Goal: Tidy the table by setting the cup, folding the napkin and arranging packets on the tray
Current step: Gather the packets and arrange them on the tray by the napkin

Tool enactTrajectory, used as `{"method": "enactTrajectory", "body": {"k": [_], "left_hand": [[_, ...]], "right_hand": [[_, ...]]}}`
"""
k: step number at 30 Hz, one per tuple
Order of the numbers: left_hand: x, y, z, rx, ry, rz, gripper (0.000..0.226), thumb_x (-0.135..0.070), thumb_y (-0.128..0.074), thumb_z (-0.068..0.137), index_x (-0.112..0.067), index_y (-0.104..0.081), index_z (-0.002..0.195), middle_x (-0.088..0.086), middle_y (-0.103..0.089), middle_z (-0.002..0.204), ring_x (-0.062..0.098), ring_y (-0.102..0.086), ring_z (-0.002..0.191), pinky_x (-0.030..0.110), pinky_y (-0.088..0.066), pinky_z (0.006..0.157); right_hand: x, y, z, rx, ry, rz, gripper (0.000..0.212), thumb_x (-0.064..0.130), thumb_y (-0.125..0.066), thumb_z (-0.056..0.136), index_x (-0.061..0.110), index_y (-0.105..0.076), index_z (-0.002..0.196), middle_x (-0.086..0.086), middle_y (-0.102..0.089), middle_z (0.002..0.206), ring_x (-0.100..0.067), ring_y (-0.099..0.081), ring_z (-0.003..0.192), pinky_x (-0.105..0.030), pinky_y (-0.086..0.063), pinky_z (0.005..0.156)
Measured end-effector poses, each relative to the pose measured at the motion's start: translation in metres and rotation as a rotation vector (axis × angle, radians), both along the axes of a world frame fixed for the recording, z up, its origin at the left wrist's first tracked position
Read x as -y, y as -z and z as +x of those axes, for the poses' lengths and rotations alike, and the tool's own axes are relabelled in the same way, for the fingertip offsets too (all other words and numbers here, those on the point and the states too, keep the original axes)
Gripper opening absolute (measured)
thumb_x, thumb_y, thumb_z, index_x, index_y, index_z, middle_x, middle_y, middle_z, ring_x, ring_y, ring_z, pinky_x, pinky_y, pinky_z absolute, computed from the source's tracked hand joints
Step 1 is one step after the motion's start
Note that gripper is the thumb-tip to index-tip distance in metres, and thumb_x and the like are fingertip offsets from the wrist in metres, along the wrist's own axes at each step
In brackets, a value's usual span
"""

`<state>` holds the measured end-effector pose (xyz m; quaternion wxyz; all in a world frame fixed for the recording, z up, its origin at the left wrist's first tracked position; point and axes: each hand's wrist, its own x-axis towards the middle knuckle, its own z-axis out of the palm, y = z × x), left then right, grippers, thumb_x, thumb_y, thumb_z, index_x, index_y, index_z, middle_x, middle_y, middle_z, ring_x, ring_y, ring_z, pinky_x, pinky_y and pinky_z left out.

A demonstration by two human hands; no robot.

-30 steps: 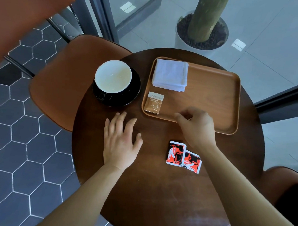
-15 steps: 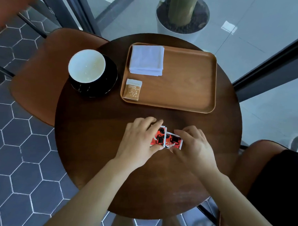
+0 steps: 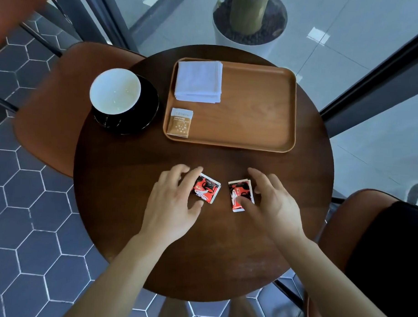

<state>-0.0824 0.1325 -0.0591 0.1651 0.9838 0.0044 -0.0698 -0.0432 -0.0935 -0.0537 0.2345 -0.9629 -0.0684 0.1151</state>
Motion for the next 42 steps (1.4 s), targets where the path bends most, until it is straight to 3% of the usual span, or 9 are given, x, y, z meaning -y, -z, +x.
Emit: {"method": "enactTrajectory", "body": {"k": [2,5,12,18,23,27,30,36,42], "left_hand": [[-0.003,0.000,0.002,-0.026,0.148,0.036,0.070,-0.032,-0.078,0.084,-0.026,-0.047,0.147,0.001,-0.049,0.148,0.024,-0.047,0.128,0.041,-0.049,0.095],[-0.001,0.001,0.005,-0.006,0.227,0.106,0.054,-0.026,-0.079,0.084,-0.021,-0.061,0.135,0.003,-0.058,0.139,0.027,-0.054,0.122,0.041,-0.052,0.085],[0.014,0.002,-0.005,-0.030,-0.135,-0.047,0.067,-0.052,-0.081,0.075,-0.018,-0.060,0.129,0.004,-0.059,0.105,0.019,-0.056,0.096,0.026,-0.046,0.067],[0.021,0.003,-0.020,-0.019,-0.257,-0.125,0.064,-0.040,-0.084,0.077,-0.014,-0.060,0.131,0.006,-0.060,0.111,0.020,-0.058,0.104,0.025,-0.046,0.072],[0.025,-0.002,-0.018,0.007,-0.152,-0.033,0.062,-0.044,-0.083,0.077,-0.014,-0.064,0.127,0.007,-0.059,0.103,0.022,-0.057,0.093,0.035,-0.055,0.071],[0.020,-0.001,-0.003,0.075,0.213,-0.026,0.056,-0.003,-0.079,0.077,-0.020,-0.066,0.128,0.008,-0.059,0.125,0.029,-0.057,0.108,0.043,-0.053,0.080],[0.013,-0.001,0.008,0.111,0.164,-0.097,0.068,0.015,-0.068,0.074,-0.019,-0.064,0.133,0.010,-0.057,0.137,0.032,-0.054,0.119,0.047,-0.053,0.089],[0.021,0.008,-0.010,0.087,-0.201,-0.116,0.046,-0.034,-0.082,0.080,-0.012,-0.070,0.118,0.006,-0.059,0.099,0.025,-0.054,0.091,0.043,-0.052,0.075],[0.030,0.007,0.002,0.085,-0.049,-0.146,0.049,-0.014,-0.079,0.084,-0.011,-0.064,0.131,0.010,-0.062,0.110,0.026,-0.057,0.102,0.042,-0.056,0.081]], "right_hand": [[-0.002,0.000,0.001,-0.018,-0.060,-0.072,0.067,0.041,-0.076,0.086,0.029,-0.050,0.146,0.001,-0.057,0.115,-0.019,-0.062,0.097,-0.023,-0.041,0.056],[-0.002,0.001,0.003,-0.002,-0.086,-0.112,0.055,0.037,-0.080,0.083,0.025,-0.062,0.133,-0.002,-0.055,0.113,-0.023,-0.061,0.102,-0.026,-0.041,0.060],[0.004,0.004,-0.001,-0.052,0.093,-0.005,0.036,0.034,-0.083,0.078,0.028,-0.052,0.094,0.011,-0.047,0.096,-0.011,-0.051,0.074,-0.019,-0.030,0.051],[0.013,0.002,-0.008,-0.185,0.286,0.316,0.027,0.016,-0.076,0.085,0.033,-0.058,0.098,0.021,-0.065,0.084,0.018,-0.059,0.077,-0.004,-0.042,0.056],[0.010,-0.001,-0.007,-0.250,0.336,0.462,0.035,0.013,-0.071,0.089,0.045,-0.061,0.096,0.011,-0.070,0.090,-0.002,-0.068,0.078,-0.022,-0.053,0.062],[0.010,-0.004,0.000,-0.240,0.323,0.488,0.034,0.011,-0.069,0.091,0.039,-0.064,0.110,0.009,-0.070,0.092,0.000,-0.067,0.080,-0.014,-0.050,0.061],[0.011,-0.008,0.004,-0.226,0.332,0.513,0.037,0.011,-0.074,0.088,0.031,-0.062,0.117,0.009,-0.069,0.087,0.003,-0.067,0.077,-0.010,-0.049,0.062],[-0.003,-0.003,0.005,-0.298,0.306,0.509,0.032,0.012,-0.078,0.083,0.030,-0.067,0.106,0.005,-0.073,0.084,-0.003,-0.070,0.072,-0.012,-0.048,0.058],[-0.018,-0.002,0.014,-0.301,0.258,0.459,0.025,0.013,-0.077,0.082,0.029,-0.071,0.100,0.011,-0.073,0.083,0.003,-0.068,0.076,-0.007,-0.047,0.059]]}}
